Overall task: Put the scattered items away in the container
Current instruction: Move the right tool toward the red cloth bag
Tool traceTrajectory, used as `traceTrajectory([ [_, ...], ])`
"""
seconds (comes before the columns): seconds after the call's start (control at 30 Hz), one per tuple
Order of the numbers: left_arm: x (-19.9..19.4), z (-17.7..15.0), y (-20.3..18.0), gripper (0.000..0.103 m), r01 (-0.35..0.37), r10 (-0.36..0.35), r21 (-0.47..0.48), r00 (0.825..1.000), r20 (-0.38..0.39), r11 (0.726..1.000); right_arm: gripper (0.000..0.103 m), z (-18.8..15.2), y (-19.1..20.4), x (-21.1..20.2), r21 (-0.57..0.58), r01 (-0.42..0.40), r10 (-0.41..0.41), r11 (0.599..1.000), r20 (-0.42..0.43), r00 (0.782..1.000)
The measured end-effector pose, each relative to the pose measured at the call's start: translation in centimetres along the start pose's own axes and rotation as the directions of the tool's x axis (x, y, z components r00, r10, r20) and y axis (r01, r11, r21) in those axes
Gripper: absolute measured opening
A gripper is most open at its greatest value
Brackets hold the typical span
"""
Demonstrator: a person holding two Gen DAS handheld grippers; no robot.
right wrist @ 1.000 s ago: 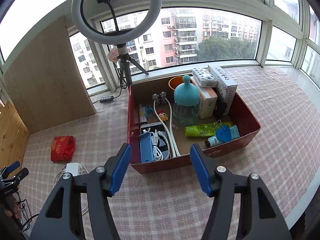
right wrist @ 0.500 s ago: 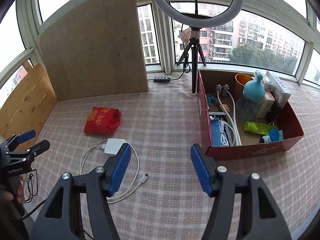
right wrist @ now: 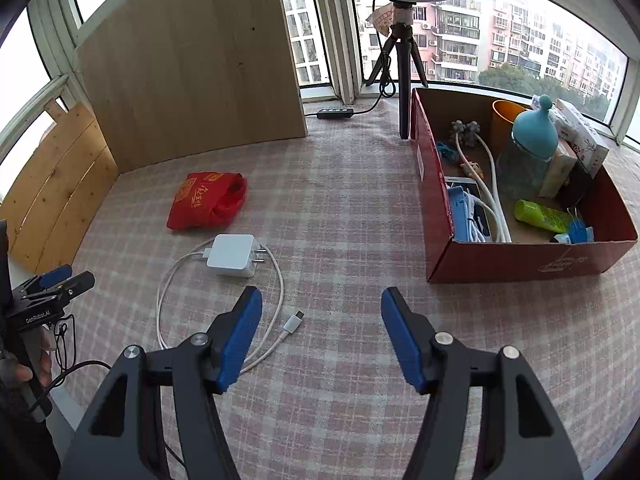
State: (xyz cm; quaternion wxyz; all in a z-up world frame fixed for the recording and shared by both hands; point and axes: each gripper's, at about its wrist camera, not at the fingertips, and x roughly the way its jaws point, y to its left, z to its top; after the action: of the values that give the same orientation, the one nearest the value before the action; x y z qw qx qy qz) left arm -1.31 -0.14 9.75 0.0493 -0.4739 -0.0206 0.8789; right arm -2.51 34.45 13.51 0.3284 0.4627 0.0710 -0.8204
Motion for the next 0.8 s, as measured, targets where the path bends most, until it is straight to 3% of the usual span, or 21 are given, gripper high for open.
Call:
traceTrajectory([
  [0.17,2.1,-0.1,-1.7,0.096,0.05,-0.049,0.03,0.998,-0.035,0.998,0.061,-0.5,0.1,2.2,0.014,-0.04,0.041,0.999,-0.065,0.997],
  [0.23,3.2,-0.4,-2.5,0.091,0.064,-0.061,0.046,0.996,-0.061,0.997,0.061,-1.1,0.0,3.5,0.04,-0.057,0.061,0.998,-0.107,0.992],
  [0.4,5.8,-0.7,-3.5,0.076,0.068,-0.057,0.093,0.991,-0.118,0.993,0.061,-2.9,-0.3,7.1,0.124,-0.104,0.129,0.987,-0.213,0.969],
  [0.5,6.5,-0.5,-3.8,0.076,0.06,-0.043,0.134,0.991,-0.126,0.989,0.061,-3.8,-0.2,8.6,0.162,-0.121,0.16,0.979,-0.252,0.954],
  [0.8,7.8,0.0,-3.9,0.076,0.083,-0.057,0.167,0.987,-0.151,0.983,0.06,-4.0,1.4,9.5,0.114,-0.103,0.13,0.988,-0.265,0.956],
])
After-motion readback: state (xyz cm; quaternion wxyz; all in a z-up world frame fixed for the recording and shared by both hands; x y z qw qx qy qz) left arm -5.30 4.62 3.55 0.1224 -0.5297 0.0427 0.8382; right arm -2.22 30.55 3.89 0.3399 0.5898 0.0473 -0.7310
